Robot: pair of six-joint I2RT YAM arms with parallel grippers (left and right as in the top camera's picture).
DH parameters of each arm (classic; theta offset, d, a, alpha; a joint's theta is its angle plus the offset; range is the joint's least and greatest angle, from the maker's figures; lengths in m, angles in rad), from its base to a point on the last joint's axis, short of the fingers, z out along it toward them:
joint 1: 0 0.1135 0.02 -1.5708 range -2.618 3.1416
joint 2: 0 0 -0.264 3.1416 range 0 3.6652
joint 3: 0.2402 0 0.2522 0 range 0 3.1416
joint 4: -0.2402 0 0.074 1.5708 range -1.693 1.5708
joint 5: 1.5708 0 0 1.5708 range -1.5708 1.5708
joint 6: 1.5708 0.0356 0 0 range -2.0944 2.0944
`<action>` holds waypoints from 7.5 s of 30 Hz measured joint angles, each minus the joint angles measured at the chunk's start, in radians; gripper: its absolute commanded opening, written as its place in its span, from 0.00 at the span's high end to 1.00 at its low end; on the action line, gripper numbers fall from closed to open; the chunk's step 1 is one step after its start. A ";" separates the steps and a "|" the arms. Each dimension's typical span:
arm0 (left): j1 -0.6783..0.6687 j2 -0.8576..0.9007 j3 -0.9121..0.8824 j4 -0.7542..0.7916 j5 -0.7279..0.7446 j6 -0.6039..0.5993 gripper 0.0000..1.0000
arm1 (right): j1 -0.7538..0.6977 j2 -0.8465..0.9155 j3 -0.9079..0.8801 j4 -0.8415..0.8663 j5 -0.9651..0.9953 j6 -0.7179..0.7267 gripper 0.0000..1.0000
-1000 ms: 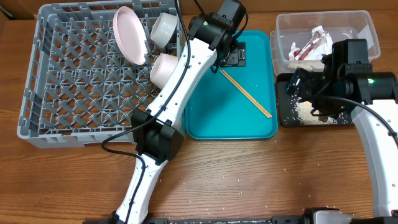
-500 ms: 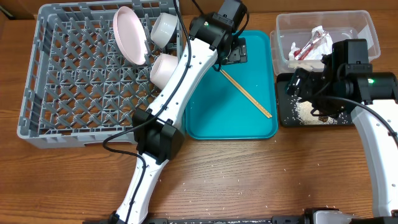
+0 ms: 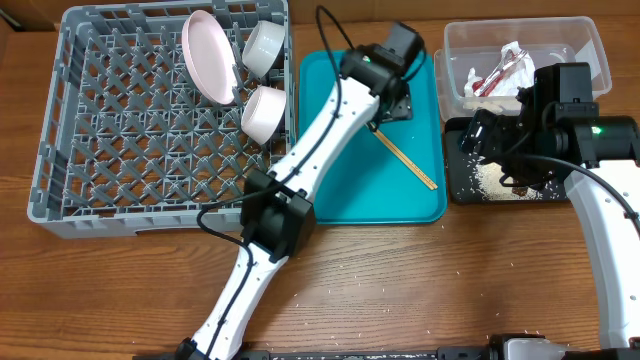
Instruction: Sort waste into correct bins and load items into the dishwasher
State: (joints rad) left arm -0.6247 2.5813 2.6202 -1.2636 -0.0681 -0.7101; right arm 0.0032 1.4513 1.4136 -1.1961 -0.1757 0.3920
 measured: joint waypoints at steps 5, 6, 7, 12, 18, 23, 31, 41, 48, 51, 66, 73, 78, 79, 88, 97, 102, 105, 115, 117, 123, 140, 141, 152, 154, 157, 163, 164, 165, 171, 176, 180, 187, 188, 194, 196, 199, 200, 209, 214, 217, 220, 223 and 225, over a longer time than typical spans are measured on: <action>-0.042 0.037 0.000 -0.011 -0.045 -0.022 0.31 | 0.000 0.000 0.000 0.000 0.000 0.000 0.00; -0.045 0.043 0.000 -0.015 -0.049 -0.025 0.32 | 0.000 0.000 0.000 0.000 0.000 0.000 0.00; -0.050 0.051 0.000 -0.020 -0.055 -0.033 0.33 | 0.000 0.000 0.000 0.000 0.000 0.000 0.00; -0.056 0.089 0.000 -0.019 -0.072 -0.053 0.37 | 0.000 0.000 0.000 -0.001 0.000 -0.001 0.00; -0.056 0.123 0.000 -0.021 -0.079 -0.062 0.36 | 0.000 0.000 0.000 -0.001 0.000 0.000 0.00; -0.056 0.137 0.000 -0.034 -0.079 -0.066 0.36 | 0.000 0.000 0.000 -0.001 0.000 0.000 0.00; -0.056 0.137 0.000 -0.069 -0.083 -0.085 0.36 | 0.000 0.000 0.000 0.000 0.000 0.000 0.00; -0.053 0.137 0.005 -0.100 -0.082 -0.130 0.37 | 0.000 0.000 0.000 0.000 0.000 -0.001 0.00; -0.040 0.137 0.075 -0.150 -0.056 -0.163 0.36 | 0.000 0.000 0.000 0.000 0.000 -0.001 0.00; -0.040 0.137 0.077 -0.163 -0.036 -0.179 0.36 | 0.000 0.000 0.000 0.000 0.000 0.000 0.00; -0.043 0.137 0.077 -0.277 -0.017 -0.234 0.33 | 0.000 0.000 0.000 0.000 0.000 0.000 0.00; -0.043 0.137 0.034 -0.229 -0.017 -0.253 0.34 | 0.000 0.000 0.000 0.000 0.000 0.000 0.00; -0.043 0.137 -0.004 -0.222 -0.005 -0.272 0.53 | 0.000 0.000 0.000 0.000 0.000 0.000 0.00; -0.043 0.137 -0.004 -0.220 -0.002 -0.280 0.73 | 0.000 0.000 0.000 0.000 0.000 0.000 0.00; -0.056 0.130 -0.031 -0.164 0.005 -0.294 0.96 | 0.000 0.000 0.000 0.000 0.000 0.000 0.00; -0.038 0.122 -0.043 -0.148 0.017 -0.276 0.96 | 0.000 0.000 0.000 0.000 0.000 0.000 0.00; 0.021 0.114 -0.032 -0.153 0.028 -0.137 0.96 | 0.000 0.000 0.000 0.000 0.000 0.000 0.00; 0.076 0.086 0.001 -0.156 0.032 -0.010 0.96 | 0.000 0.000 0.000 0.000 0.000 0.000 0.00; 0.279 -0.389 0.098 -0.280 0.010 0.349 0.96 | 0.000 0.000 0.000 -0.001 0.000 0.000 0.00; 0.327 -0.466 0.116 -0.357 -0.015 0.384 0.96 | 0.000 0.000 0.000 0.000 0.000 0.000 0.00; 0.419 -0.473 0.061 -0.422 -0.035 0.504 0.96 | 0.000 0.000 0.000 -0.001 0.000 0.000 0.00; 0.493 -0.407 -0.507 -0.152 -0.177 0.558 0.96 | 0.000 0.000 0.000 -0.001 0.000 0.000 0.00; 0.498 -0.407 -0.532 -0.131 -0.178 0.558 0.96 | 0.000 0.000 0.000 0.000 0.000 0.000 0.00; 0.516 -0.407 -0.600 -0.074 -0.177 0.564 0.01 | 0.000 0.000 0.000 0.000 0.000 0.000 0.00; 0.516 -0.406 -0.573 -0.101 -0.153 0.564 0.09 | 0.000 0.000 0.000 0.000 0.000 0.000 0.00; 0.514 -0.398 -0.433 -0.150 -0.045 0.567 0.17 | 0.000 0.000 0.000 0.000 0.000 0.000 0.00; 0.456 -0.405 -0.257 -0.078 0.184 0.554 0.19 | 0.000 0.000 0.000 0.000 0.000 0.000 0.00; 0.427 -0.406 -0.257 -0.047 0.200 0.544 0.19 | 0.000 0.000 0.000 0.000 0.000 -0.001 0.00; 0.390 -0.406 -0.258 -0.016 0.209 0.529 0.19 | 0.000 0.000 0.000 0.000 0.000 0.000 0.00; 0.167 -0.391 -0.346 0.179 0.200 0.401 0.18 | 0.000 0.000 0.000 0.000 0.000 -0.001 0.00; 0.030 -0.319 -0.407 0.293 0.137 0.278 0.18 | 0.000 0.000 0.000 0.000 0.000 0.000 0.00; -0.024 -0.243 -0.420 0.345 0.096 0.204 0.16 | 0.000 0.000 0.000 0.000 0.000 0.000 0.00; -0.073 -0.144 -0.422 0.442 0.079 0.132 0.13 | 0.000 0.000 0.000 0.000 0.001 -0.001 0.00; -0.079 -0.134 -0.422 0.451 0.079 0.128 0.13 | 0.000 0.000 0.000 -0.001 0.000 0.000 0.00; -0.109 -0.086 -0.422 0.463 0.082 0.113 0.15 | 0.000 0.000 0.000 0.000 0.000 0.000 0.00; -0.114 -0.078 -0.422 0.469 0.082 0.113 0.14 | 0.000 0.000 0.000 0.000 0.000 -0.001 0.00; -0.117 -0.075 -0.422 0.472 0.081 0.113 0.14 | 0.000 0.000 0.000 0.000 0.000 -0.001 0.00; -0.119 -0.075 -0.422 0.472 0.076 0.113 0.14 | 0.000 0.000 0.000 0.000 0.000 0.000 0.00; -0.134 -0.075 -0.436 0.481 -0.013 0.113 0.13 | 0.000 0.000 0.000 0.000 0.000 0.000 0.00; -0.142 -0.075 -0.469 0.506 -0.024 0.113 0.13 | 0.000 0.000 0.000 0.000 0.000 0.000 0.00; -0.142 -0.075 -0.475 0.517 -0.027 0.113 0.13 | 0.000 0.000 0.000 0.000 0.000 -0.001 0.00; -0.142 -0.075 -0.475 0.520 -0.027 0.113 0.14 | 0.000 0.000 0.000 0.000 0.000 0.000 0.00; -0.142 -0.075 -0.475 0.520 -0.027 0.113 0.14 | 0.000 0.000 0.000 0.000 0.000 0.000 0.00; -0.142 -0.075 -0.475 0.520 -0.027 0.113 0.15 | 0.000 0.000 0.000 -0.001 0.000 0.000 0.00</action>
State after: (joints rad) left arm -0.7666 2.5061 2.1448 -0.7437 -0.0952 -0.5972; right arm 0.0036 1.4513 1.4136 -1.1969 -0.1757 0.3916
